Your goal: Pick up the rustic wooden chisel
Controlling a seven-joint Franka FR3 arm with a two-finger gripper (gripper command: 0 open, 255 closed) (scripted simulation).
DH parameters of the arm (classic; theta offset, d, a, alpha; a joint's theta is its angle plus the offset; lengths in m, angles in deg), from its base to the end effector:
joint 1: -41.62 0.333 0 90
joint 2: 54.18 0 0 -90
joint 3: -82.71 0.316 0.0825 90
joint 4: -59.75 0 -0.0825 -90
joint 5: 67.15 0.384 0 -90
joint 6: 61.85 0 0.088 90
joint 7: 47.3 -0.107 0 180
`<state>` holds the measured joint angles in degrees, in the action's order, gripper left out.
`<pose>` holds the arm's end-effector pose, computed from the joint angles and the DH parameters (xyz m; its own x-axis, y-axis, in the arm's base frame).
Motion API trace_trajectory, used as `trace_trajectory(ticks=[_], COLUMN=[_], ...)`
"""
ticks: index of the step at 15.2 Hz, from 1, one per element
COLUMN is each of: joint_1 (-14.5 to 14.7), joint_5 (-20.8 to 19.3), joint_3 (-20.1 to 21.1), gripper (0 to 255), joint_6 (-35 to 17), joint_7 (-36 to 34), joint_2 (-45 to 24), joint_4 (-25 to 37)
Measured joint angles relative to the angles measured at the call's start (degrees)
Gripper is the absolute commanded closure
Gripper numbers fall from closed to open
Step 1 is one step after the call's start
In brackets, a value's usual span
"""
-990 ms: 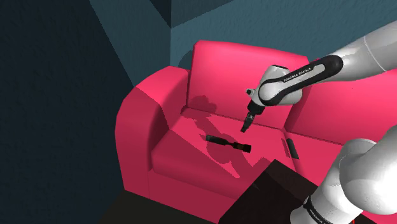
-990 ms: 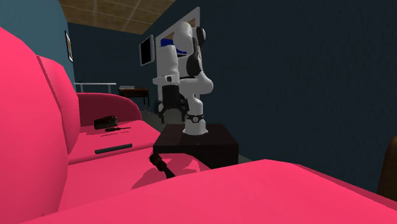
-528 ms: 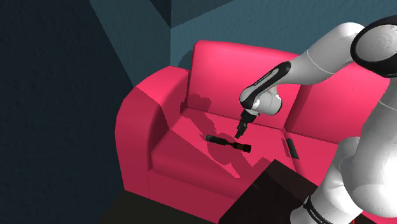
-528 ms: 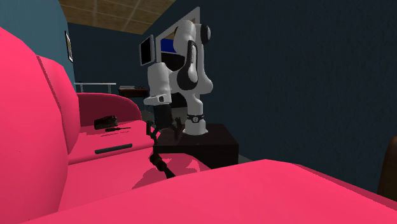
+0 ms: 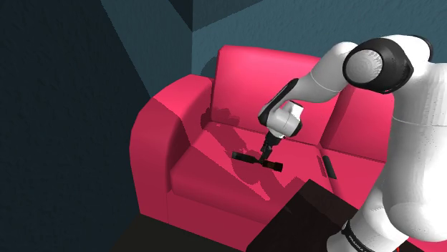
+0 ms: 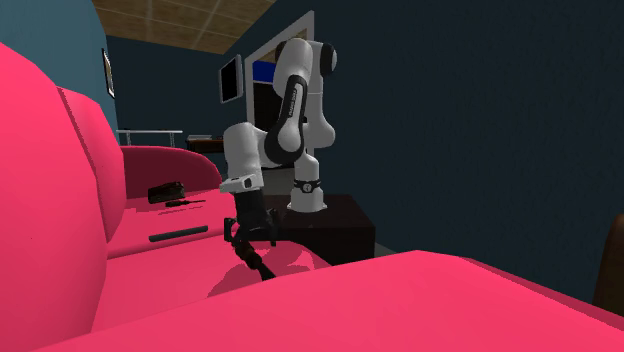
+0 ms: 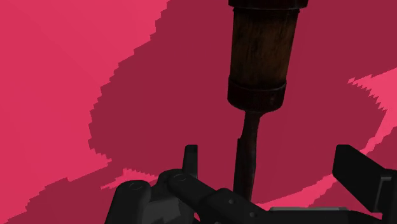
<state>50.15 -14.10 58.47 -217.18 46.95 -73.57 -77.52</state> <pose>0.4600 -0.1688 0.1880 0.8252 0.5041 0.2547 0.5276 -0.8490 -0.0290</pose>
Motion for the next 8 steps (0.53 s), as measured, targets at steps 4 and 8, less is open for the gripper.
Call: trace_trajectory(ticks=[4,8], joint_1=[-1.92,-2.18], joint_5=[4.83,5.58], joint_3=[2.57,2.95], gripper=[0,255], joint_6=[-1.09,-1.34], joint_7=[4.13,4.79], joint_2=[-3.58,-3.92], joint_4=[1.57,1.6])
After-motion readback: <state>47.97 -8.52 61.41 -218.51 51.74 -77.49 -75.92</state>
